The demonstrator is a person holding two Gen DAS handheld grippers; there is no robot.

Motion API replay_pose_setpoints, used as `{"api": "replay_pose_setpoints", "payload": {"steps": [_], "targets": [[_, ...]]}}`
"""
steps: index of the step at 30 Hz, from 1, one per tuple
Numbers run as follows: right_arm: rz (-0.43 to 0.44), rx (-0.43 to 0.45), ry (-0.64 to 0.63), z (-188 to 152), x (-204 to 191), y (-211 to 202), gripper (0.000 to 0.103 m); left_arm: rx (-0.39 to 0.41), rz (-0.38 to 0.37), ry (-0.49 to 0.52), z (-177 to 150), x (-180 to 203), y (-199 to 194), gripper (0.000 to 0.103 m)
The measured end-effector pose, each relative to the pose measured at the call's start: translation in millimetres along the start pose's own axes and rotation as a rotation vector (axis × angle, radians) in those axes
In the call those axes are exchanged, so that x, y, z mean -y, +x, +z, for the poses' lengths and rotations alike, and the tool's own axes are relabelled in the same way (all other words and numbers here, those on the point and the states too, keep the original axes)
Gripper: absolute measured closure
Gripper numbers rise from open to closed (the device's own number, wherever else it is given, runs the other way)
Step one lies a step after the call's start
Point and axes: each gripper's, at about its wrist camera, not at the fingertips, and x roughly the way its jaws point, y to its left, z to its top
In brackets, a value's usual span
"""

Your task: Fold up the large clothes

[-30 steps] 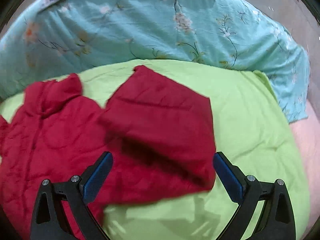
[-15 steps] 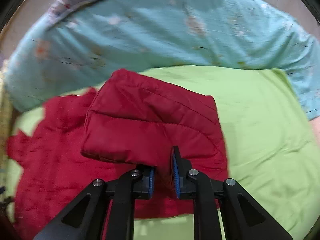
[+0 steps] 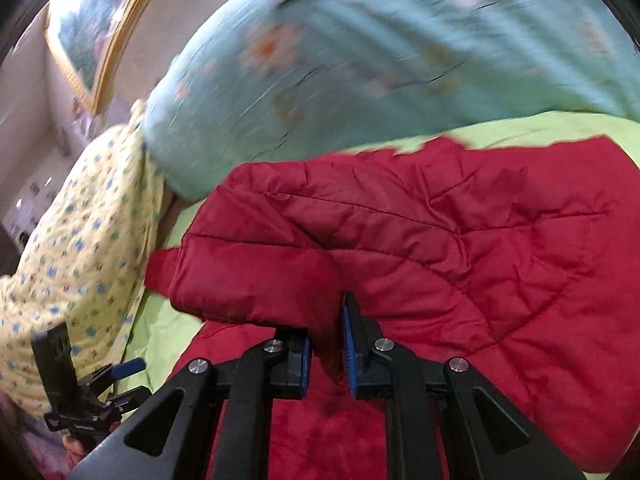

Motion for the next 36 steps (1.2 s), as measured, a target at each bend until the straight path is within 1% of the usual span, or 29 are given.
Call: {"api": "replay_pose_setpoints", "payload": {"steps": [4, 5, 10, 11, 13, 14, 16, 19, 20, 21, 22, 23, 24, 26, 27, 28, 29, 30, 31, 32, 34, 36], "targets": [[0.025, -0.061, -0.053, -13.5, -37.5, 50.8, 0.090, -0.033, -0.056, -0.065, 9.9, -13.6, 7.7, 0.000], [0.023, -0.072, -0.062, -11.8, -38.8, 57.8, 0.090, -0.040, -0.077, -0.086, 13.7, -18.4, 10.4, 0.000], [-0.009, -0.134, -0.127, -28.0, -60.1, 104.6, 0.090, -0.069, -0.172, -0.182, 39.3, -38.0, 31.9, 0.000], [-0.012, -0.140, -0.132, -30.2, -60.9, 109.3, 0.090, -0.075, -0.193, -0.202, 44.5, -40.7, 37.5, 0.000], [-0.015, -0.146, -0.158, -34.4, -67.3, 118.2, 0.085, -0.091, -0.253, -0.252, 57.6, -47.6, 53.3, 0.000], [-0.020, -0.145, -0.170, -36.1, -70.1, 121.0, 0.084, -0.106, -0.283, -0.273, 65.4, -49.9, 64.1, 0.000], [-0.024, -0.144, -0.190, -40.0, -72.8, 122.5, 0.082, -0.135, -0.298, -0.296, 77.1, -51.6, 82.5, 0.000], [-0.035, -0.140, -0.219, -42.0, -76.8, 124.5, 0.081, -0.165, -0.340, -0.311, 89.3, -49.5, 107.4, 0.001], [-0.034, -0.139, -0.220, -42.5, -76.0, 124.0, 0.081, -0.165, -0.346, -0.303, 92.1, -48.1, 110.6, 0.012], [-0.030, -0.139, -0.218, -42.9, -75.3, 124.2, 0.080, -0.168, -0.350, -0.284, 94.7, -43.7, 114.5, 0.030], [-0.024, -0.140, -0.215, -42.8, -73.9, 123.9, 0.078, -0.174, -0.357, -0.269, 96.6, -41.0, 117.2, 0.040], [-0.017, -0.142, -0.212, -42.6, -72.5, 123.9, 0.077, -0.185, -0.364, -0.251, 97.7, -35.4, 121.0, 0.058], [-0.012, -0.146, -0.208, -42.8, -70.9, 123.3, 0.074, -0.182, -0.354, -0.234, 99.0, -33.8, 121.5, 0.072], [-0.011, -0.149, -0.198, -43.2, -68.2, 120.5, 0.068, -0.165, -0.315, -0.179, 102.3, -28.4, 119.9, 0.085], [-0.001, -0.157, -0.188, -44.4, -65.6, 116.7, 0.064, -0.159, -0.303, -0.159, 103.3, -28.6, 118.1, 0.088], [0.010, -0.165, -0.178, -46.2, -63.2, 111.8, 0.059, -0.151, -0.286, -0.145, 104.1, -30.5, 116.0, 0.089], [0.015, -0.168, -0.172, -47.7, -61.3, 107.2, 0.057, -0.143, -0.265, -0.129, 105.4, -32.7, 114.2, 0.090], [0.017, -0.170, -0.160, -50.9, -56.1, 96.6, 0.056, -0.129, -0.230, -0.104, 106.5, -35.2, 111.4, 0.090], [0.014, -0.167, -0.152, -52.3, -53.1, 89.5, 0.056, -0.113, -0.175, -0.066, 107.2, -35.6, 107.8, 0.090], [-0.001, -0.158, -0.138, -53.5, -47.1, 78.2, 0.056, -0.097, -0.134, -0.033, 107.5, -35.1, 104.7, 0.090], [-0.033, -0.108, -0.107, -52.2, -31.4, 51.7, 0.056, -0.062, -0.039, 0.045, 107.7, -30.9, 99.0, 0.090], [-0.099, -0.043, -0.090, -46.7, -14.4, 28.6, 0.055, -0.043, 0.030, 0.099, 105.5, -27.8, 98.1, 0.090]]}}
